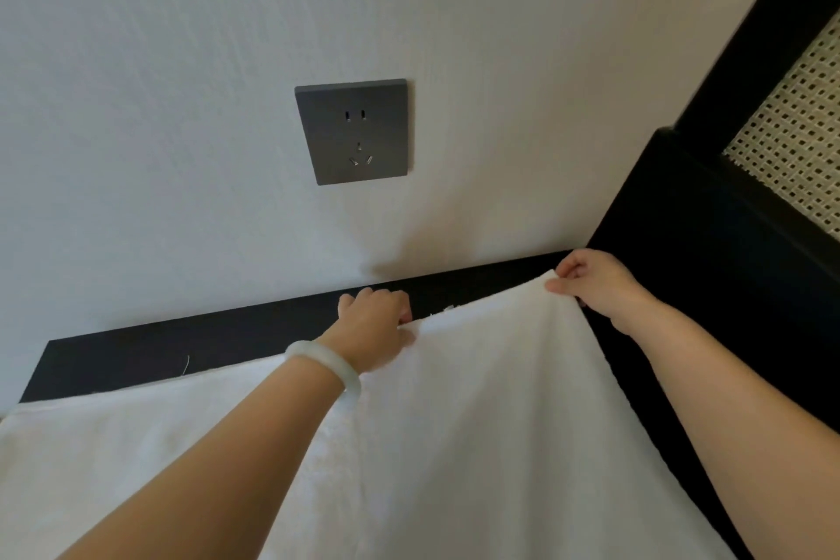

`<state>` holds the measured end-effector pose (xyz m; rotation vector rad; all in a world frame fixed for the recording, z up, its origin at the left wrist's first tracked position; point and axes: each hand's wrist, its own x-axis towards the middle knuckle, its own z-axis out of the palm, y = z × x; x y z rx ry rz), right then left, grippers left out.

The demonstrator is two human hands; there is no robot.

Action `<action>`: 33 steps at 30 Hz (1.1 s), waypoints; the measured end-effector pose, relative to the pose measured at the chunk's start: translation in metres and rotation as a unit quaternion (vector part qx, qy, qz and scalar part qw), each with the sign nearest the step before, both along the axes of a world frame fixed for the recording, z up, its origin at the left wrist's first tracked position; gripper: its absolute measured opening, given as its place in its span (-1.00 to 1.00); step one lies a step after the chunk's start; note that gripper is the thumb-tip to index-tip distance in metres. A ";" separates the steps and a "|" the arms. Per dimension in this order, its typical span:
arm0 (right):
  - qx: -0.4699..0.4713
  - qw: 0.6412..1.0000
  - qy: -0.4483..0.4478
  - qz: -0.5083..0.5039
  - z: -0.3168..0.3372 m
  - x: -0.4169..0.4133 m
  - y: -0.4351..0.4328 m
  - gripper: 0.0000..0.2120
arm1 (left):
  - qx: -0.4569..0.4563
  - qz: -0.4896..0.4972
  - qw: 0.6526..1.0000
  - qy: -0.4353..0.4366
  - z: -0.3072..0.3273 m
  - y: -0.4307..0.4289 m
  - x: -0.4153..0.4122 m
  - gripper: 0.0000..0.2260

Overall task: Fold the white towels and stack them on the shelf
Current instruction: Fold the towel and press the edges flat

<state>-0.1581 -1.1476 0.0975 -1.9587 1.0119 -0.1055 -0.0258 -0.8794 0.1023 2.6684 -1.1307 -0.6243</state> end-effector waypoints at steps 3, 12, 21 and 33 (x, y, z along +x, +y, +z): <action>-0.027 0.999 0.016 -0.025 -0.011 0.002 0.008 -0.82 | -0.005 0.012 1.000 0.005 -0.006 0.000 0.000 -0.87; -0.116 0.990 0.082 -0.012 -0.009 -0.004 0.018 -0.84 | -0.096 0.020 0.995 0.016 -0.002 0.003 0.001 -0.84; -0.403 0.883 -0.055 0.235 -0.031 -0.025 0.089 -0.48 | -0.100 -0.007 0.968 -0.229 -0.029 0.012 -0.060 -0.68; -0.364 0.864 0.094 0.336 -0.047 -0.063 0.104 -0.39 | -0.041 -0.074 0.983 -0.165 -0.037 0.019 -0.110 -0.44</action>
